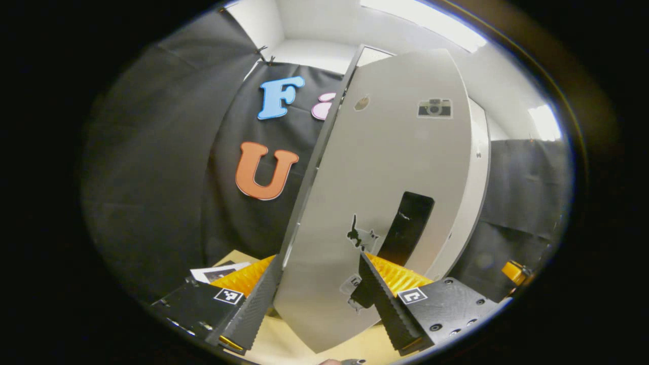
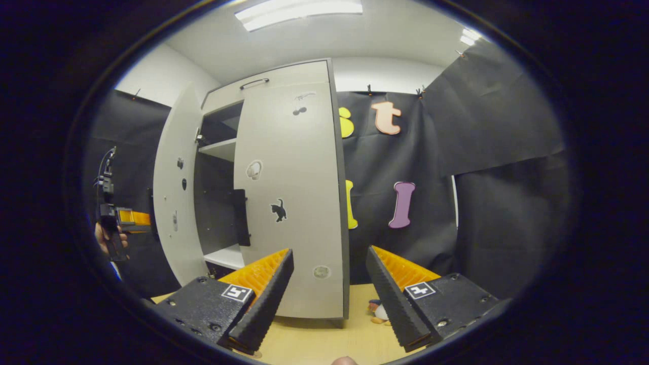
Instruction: Grasp the bottle in the cabinet with the left hand and place it on the coaster, then close the right door with the right hand and the left door with the left hand.
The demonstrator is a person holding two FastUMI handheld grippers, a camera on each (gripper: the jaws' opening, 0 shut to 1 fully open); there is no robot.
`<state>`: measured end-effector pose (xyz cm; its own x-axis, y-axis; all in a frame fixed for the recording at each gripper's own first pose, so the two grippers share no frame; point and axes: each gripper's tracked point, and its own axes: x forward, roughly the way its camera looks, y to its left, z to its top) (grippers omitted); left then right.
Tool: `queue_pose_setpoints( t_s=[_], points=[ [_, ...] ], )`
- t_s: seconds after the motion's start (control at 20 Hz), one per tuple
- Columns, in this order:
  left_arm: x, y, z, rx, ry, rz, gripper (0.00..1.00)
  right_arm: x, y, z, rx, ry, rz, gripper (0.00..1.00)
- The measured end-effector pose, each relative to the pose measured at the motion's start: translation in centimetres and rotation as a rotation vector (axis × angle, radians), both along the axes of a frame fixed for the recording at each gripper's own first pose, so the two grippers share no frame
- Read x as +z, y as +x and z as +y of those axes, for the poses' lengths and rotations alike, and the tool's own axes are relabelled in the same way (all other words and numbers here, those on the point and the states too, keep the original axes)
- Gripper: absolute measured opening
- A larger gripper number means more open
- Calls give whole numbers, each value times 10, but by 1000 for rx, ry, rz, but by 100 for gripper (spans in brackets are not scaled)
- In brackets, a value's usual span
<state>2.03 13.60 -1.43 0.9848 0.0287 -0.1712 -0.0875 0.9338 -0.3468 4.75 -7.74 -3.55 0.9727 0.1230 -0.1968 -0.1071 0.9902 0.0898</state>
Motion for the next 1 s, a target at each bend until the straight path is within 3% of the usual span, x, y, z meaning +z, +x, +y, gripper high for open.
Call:
queue_pose_setpoints(
  t_s=[0.15, 0.3, 0.45, 0.5, 0.6, 0.65, 0.7, 0.75, 0.8, 1.0],
  points=[
    [1, 10, -19, -55, -24, -9, 100, 1, -1, -8, -23, -7, -3, 90],
    [1, 18, -30, -77, 29, -9, 100, 0, -3, -13, -38, -13, -4, 94],
    [-1, 24, -42, -95, 63, -7, 100, 2, -7, -13, -46, -21, -7, 90],
    [1, 24, -44, -97, 79, -11, 89, 4, -6, -14, -55, -26, -13, 95],
    [3, 25, -42, -90, 116, -17, 100, 9, -4, -14, -67, -36, -26, 95],
    [4, 24, -43, -90, 132, -18, 100, 12, -3, -11, -64, -36, -33, 91],
    [6, 23, -45, -90, 146, -20, 100, 16, -3, -8, -58, -34, -41, 95],
    [9, 22, -45, -85, 163, -26, 89, 20, -1, -4, -51, -30, -48, 95],
    [15, 20, -47, -82, 181, -37, 100, 24, 0, 0, -47, -27, -56, 95],
    [37, 8, -51, -34, 247, -88, 100, 42, 3, 18, -28, -25, -84, 95]
  ],
)
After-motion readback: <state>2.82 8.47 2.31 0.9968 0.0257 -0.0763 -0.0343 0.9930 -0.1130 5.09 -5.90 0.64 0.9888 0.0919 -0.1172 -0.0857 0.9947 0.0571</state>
